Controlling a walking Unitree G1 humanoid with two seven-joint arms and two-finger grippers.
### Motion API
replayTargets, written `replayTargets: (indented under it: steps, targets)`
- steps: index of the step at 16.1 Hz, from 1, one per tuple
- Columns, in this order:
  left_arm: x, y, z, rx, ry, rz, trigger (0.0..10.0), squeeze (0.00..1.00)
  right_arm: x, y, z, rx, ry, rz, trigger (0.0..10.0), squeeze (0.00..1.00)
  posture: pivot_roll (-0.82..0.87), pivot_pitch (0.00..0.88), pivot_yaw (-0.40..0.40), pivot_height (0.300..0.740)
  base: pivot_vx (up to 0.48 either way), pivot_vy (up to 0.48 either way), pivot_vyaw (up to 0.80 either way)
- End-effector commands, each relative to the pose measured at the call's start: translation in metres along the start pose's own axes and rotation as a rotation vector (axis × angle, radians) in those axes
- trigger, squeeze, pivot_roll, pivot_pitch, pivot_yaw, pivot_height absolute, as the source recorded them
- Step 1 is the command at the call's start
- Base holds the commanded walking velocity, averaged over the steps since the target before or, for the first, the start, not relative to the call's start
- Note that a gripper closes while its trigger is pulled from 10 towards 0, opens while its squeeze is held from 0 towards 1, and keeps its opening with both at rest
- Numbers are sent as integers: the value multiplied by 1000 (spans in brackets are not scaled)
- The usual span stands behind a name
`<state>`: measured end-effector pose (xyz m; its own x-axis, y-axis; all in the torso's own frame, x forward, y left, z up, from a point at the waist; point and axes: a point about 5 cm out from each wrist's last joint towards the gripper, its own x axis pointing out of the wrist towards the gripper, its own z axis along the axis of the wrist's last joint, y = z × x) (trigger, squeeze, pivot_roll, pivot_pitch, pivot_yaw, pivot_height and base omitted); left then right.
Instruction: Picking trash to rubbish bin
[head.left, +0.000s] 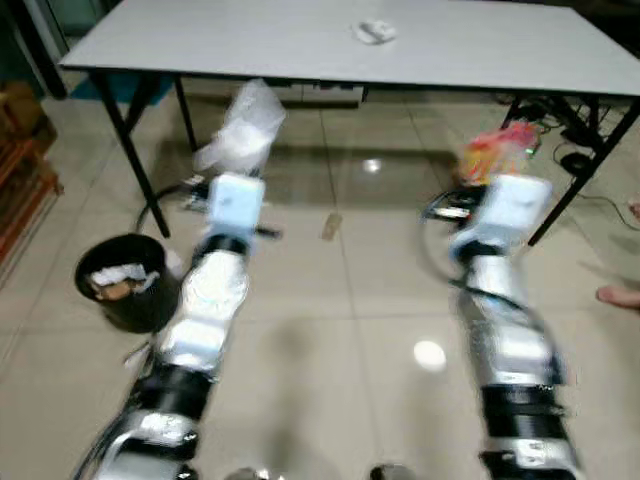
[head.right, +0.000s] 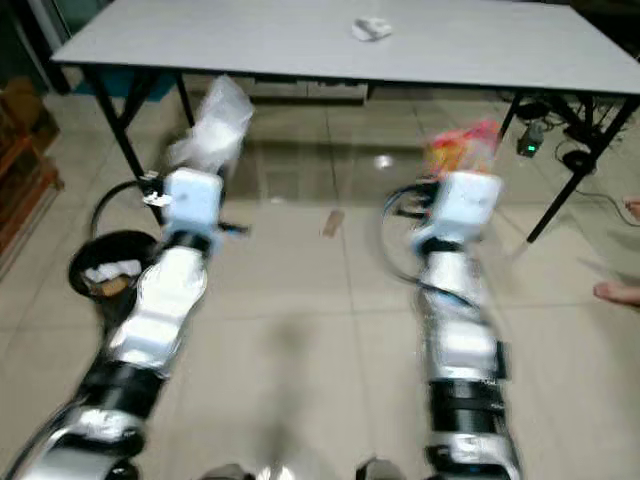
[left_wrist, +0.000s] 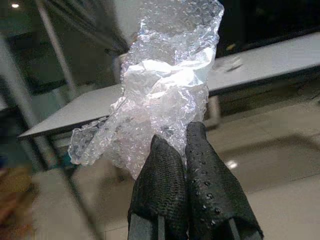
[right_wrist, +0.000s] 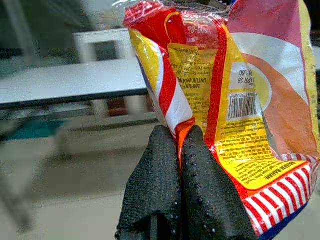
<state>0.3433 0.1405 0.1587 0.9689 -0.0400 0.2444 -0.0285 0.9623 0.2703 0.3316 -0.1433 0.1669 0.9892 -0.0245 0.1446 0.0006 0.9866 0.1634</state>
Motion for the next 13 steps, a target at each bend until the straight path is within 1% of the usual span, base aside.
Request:
replayTargets:
  steps: [1,13]
  targets:
    - [1,-6,4,-8,-16,-16,10000,0,0,-9,2,-3,-4,-19,10000,0,-59,91,-34,740,0,480,0]
    - [3,-4,6,2,-21,-26,10000,0,1,-6,2,6,-4,-18,10000,0,-42,87,-18,740,0,480,0]
